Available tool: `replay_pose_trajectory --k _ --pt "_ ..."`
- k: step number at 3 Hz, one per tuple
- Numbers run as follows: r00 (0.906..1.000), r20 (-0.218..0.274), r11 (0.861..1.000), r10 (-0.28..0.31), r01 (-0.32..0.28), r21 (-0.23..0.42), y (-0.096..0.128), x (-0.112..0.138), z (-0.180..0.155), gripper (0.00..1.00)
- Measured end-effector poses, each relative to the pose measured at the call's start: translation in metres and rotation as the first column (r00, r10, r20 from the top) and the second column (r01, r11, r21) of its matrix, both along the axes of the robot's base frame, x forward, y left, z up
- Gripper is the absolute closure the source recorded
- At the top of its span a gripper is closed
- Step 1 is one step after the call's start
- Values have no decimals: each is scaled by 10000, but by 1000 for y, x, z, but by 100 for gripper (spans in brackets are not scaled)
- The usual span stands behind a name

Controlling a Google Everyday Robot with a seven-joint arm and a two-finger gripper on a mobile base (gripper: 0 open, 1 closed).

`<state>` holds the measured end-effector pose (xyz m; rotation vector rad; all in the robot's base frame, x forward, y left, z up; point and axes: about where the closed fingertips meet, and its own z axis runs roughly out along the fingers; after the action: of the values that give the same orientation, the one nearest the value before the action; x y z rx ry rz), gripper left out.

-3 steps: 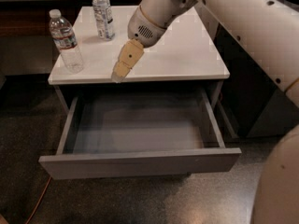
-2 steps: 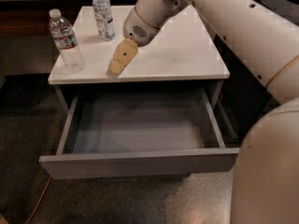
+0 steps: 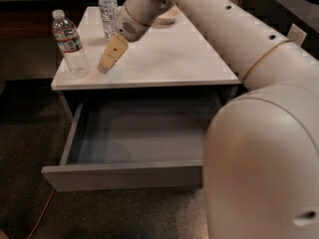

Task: Place water bottle into top drawer

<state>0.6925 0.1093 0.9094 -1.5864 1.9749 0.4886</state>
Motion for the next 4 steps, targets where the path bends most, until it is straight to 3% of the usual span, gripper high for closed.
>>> replay_pose_trajectory --k 1,2,4 --pt "9995 305 9993 11 -22 369 35 22 7 0" --pt "9993 309 9968 197 -220 769 67 29 12 0" --pt "9975 382 9880 599 -647 1406 110 26 28 0"
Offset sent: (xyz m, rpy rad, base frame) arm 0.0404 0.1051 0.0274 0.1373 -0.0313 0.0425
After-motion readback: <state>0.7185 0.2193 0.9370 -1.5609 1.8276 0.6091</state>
